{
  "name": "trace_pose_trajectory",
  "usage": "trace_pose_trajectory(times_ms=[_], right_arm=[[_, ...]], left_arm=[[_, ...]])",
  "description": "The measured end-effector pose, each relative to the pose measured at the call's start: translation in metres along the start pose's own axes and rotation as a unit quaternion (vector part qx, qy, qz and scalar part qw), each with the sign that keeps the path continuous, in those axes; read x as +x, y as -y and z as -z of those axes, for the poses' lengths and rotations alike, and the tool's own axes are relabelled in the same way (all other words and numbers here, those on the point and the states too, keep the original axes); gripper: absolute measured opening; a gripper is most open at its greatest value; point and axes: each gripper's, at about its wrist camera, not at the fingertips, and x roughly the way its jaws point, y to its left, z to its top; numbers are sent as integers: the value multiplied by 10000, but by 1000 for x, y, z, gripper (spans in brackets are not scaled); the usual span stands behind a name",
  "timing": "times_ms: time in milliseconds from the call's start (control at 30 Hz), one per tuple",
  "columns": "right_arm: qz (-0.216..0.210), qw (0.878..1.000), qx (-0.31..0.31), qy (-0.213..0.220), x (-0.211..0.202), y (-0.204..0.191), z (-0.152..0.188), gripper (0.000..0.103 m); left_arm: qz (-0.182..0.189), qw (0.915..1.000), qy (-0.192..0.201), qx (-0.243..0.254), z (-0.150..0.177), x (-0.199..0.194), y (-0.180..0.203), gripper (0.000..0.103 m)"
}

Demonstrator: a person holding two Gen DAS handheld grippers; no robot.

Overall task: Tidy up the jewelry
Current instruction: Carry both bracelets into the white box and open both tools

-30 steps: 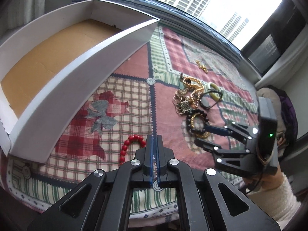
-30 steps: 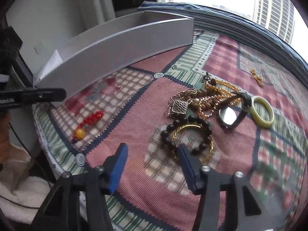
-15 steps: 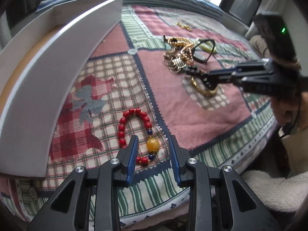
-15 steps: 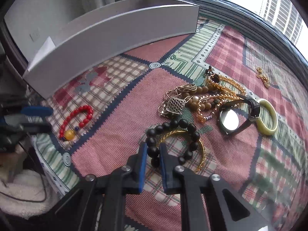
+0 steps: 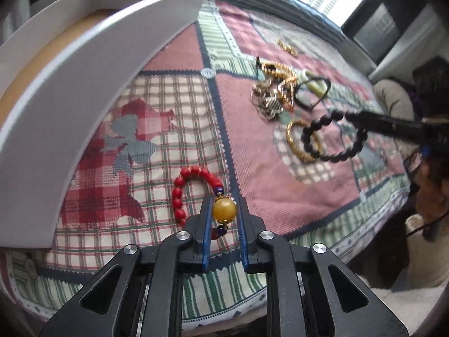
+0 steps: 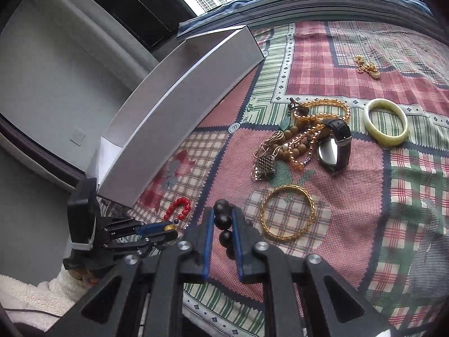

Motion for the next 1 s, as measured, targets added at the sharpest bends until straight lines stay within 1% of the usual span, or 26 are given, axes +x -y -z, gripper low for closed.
trace_pose_trajectory(times_ms=[67, 200, 300, 400, 467, 533, 600, 633, 700, 733, 800, 833, 867, 900, 933, 967, 1000], right_arm=[[-119, 9999, -38, 42, -5, -10, -5, 13], [-345, 9986, -352, 210, -9, -46, -34, 13], [-602, 9953, -660, 384, -7, -86, -66, 13], [-821, 9899, -1011, 561, 5, -131, -100, 13], [-902, 9873, -1166, 593, 23, -157, -121, 13], [-900, 9861, -1301, 509, 50, -179, -139, 13], [-738, 9872, -1361, 386, 84, -196, -150, 13], [-689, 9872, -1415, 262, 101, -203, -154, 13], [-442, 9870, -1539, 135, 134, -214, -155, 13], [-348, 9863, -1609, 41, 149, -218, -155, 16], [-133, 9874, -1578, -68, 169, -221, -153, 18], [-99, 9888, -1491, -41, 170, -218, -152, 31], [-133, 9901, -1394, 20, 168, -216, -152, 37], [-155, 9910, -1329, 95, 162, -215, -150, 41], [-142, 9910, -1319, 167, 154, -214, -148, 41], [-106, 9906, -1340, 255, 144, -215, -146, 41], [-31, 9898, -1378, 372, 132, -216, -143, 44]], left_arm=[[106, 9994, 238, -227, -8, -27, -8, 15], [244, 9944, 740, -709, -29, -85, -33, 15], [19, 9884, 1184, -955, -46, -125, -60, 15], [-503, 9811, 1490, -1128, -56, -149, -84, 15], [-740, 9771, 1546, -1262, -61, -152, -102, 15], [-1022, 9730, 1516, -1409, -64, -146, -120, 15], [-1308, 9690, 1419, -1545, -64, -133, -137, 15], [-1390, 9678, 1354, -1605, -64, -125, -145, 15], [-1530, 9664, 1223, -1666, -62, -111, -155, 15], [-1599, 9661, 1176, -1650, -59, -109, -162, 16], [-1817, 9621, 1161, -1670, -53, -104, -165, 24], [-1875, 9607, 1202, -1658, -47, -106, -164, 40], [-1903, 9593, 1290, -1640, -44, -109, -163, 57], [-1945, 9573, 1397, -1620, -42, -112, -159, 63], [-1986, 9553, 1505, -1589, -38, -118, -157, 70], [-2006, 9543, 1592, -1542, -37, -123, -152, 72], [-1998, 9540, 1669, -1488, -35, -127, -146, 74]])
